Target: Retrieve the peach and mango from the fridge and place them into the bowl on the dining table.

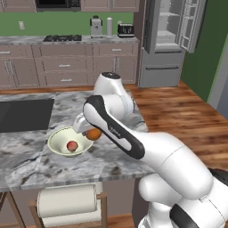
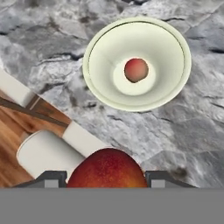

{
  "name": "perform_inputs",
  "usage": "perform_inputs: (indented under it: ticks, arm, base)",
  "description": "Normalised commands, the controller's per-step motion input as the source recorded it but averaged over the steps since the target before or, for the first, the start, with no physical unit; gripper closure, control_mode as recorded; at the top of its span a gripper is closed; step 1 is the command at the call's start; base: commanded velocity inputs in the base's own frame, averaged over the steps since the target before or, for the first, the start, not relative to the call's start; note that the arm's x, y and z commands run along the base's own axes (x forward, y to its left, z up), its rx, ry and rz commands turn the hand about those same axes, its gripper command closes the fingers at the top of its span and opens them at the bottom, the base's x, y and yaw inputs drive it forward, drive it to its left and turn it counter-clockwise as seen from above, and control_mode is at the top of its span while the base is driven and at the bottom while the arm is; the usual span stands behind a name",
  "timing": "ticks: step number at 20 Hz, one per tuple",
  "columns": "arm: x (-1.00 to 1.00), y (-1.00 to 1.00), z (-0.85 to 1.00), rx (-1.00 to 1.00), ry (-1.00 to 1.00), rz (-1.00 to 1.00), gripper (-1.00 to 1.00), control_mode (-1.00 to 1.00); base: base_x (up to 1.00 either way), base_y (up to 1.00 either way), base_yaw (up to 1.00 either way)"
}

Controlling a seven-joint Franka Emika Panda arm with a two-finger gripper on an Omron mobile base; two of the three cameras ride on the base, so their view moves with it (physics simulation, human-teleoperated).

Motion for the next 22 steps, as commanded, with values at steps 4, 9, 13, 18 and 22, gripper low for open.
perform_inputs:
  ticks: [4,9,13,18,22]
  arm:
    - [0.23,0.07,-0.06,0.0,-0.02,-0.08,1.0,-1.0]
    - [0.23,0.0,-0.11,0.0,-0.04,-0.1,1.0,-1.0]
    - [0.26,0.07,-0.2,-0.01,-0.02,-0.09,1.0,-1.0]
    - [0.31,0.17,-0.25,-0.01,0.0,-0.07,1.0,-1.0]
    - [0.32,0.21,-0.24,-0.01,0.0,-0.05,1.0,-1.0]
  base:
    - [0.0,0.0,0.0]
    - [0.0,0.0,0.0]
    - [0.0,0.0,0.0]
    - [0.0,0.0,0.0]
    - [0.0,0.0,0.0]
